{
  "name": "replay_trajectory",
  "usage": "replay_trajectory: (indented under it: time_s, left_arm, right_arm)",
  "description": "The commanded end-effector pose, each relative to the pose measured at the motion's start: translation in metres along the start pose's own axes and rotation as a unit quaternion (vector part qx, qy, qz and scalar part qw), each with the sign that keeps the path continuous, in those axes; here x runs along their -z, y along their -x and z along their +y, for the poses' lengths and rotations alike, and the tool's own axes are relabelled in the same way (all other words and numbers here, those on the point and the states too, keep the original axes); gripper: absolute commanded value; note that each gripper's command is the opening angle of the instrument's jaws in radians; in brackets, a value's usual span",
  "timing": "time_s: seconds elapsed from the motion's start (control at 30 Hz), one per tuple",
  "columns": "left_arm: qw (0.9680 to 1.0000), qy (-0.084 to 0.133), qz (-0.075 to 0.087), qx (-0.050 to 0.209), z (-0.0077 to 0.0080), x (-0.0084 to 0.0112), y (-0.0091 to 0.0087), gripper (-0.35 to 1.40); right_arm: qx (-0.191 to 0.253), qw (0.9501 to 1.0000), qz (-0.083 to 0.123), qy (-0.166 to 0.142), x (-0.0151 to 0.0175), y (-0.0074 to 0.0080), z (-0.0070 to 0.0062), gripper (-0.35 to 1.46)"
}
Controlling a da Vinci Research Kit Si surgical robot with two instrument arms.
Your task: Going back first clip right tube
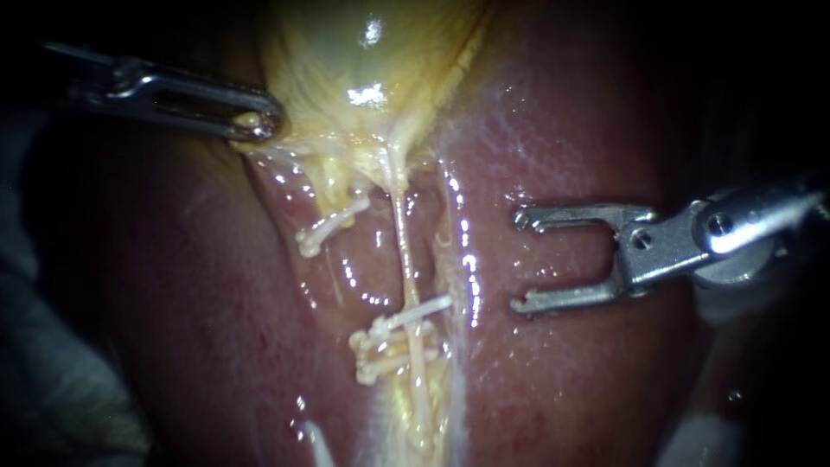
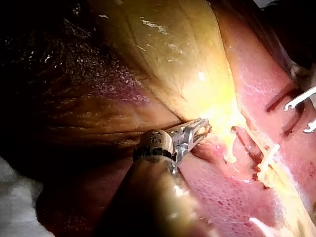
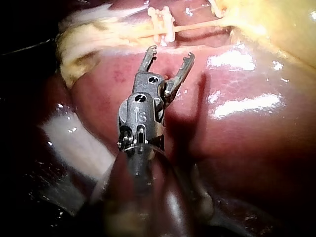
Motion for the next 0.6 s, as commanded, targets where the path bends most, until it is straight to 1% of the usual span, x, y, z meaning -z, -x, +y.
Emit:
replay_trajectory:
  time_s: [0.03,0.13,0.23,0.43,0.6]
  left_arm:
    - [1.0,0.002,0.0,-0.002,-0.0001,-0.0007,0.0002,-0.35]
    - [0.9999,0.005,-0.005,-0.007,-0.0004,-0.0027,0.0007,-0.35]
    - [0.9999,0.008,-0.007,-0.012,-0.0006,-0.0037,0.0007,-0.35]
    - [0.9997,0.014,-0.012,-0.016,-0.0008,-0.0037,0.0006,-0.35]
    - [0.9997,0.013,-0.012,-0.017,-0.0009,-0.0038,0.0005,-0.35]
  right_arm:
    - [0.0,1.0,0.0,0.0,0.0,0.0,0.0,0.5]
    - [0.0,1.0,0.0,0.0,0.0,0.0,0.0,0.5]
    - [0.0,1.0,0.0,0.0,0.0001,0.0001,0.0,0.5]
    - [0.0,1.0,0.001,-0.002,0.0002,0.0001,0.0,0.5]
    - [0.0,1.0,0.002,-0.007,0.0003,0.0,-0.0001,0.5]
